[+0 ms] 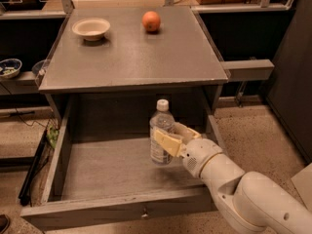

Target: Place blue plastic bottle into top drawer

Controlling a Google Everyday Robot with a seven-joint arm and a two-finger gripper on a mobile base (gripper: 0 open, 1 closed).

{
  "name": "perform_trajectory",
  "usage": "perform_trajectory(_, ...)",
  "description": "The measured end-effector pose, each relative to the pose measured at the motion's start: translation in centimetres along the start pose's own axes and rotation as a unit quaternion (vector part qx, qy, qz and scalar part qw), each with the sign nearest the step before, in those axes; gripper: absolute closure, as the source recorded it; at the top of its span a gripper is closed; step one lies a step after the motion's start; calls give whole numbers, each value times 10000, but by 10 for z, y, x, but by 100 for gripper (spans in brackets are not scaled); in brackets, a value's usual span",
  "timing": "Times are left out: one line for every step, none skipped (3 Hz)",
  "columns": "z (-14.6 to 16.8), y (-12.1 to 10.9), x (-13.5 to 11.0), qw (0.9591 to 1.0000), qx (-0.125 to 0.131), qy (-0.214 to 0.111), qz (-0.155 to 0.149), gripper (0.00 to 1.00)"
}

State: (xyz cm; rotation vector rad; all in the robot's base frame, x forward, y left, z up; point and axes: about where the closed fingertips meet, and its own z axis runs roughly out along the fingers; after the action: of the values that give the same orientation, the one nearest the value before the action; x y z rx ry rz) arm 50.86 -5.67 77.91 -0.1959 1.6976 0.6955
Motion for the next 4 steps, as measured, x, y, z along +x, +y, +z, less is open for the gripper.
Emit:
perform_trajectory(-19, -6, 12, 9998, 162, 72, 76, 100)
perform_trajectory(-20, -7, 12, 9998, 168, 72, 77, 100)
perform_trajectory(-18, -7, 14, 9997, 227, 65, 65, 100)
perform_trajectory(-13, -6, 24, 9976, 629, -157, -260, 100)
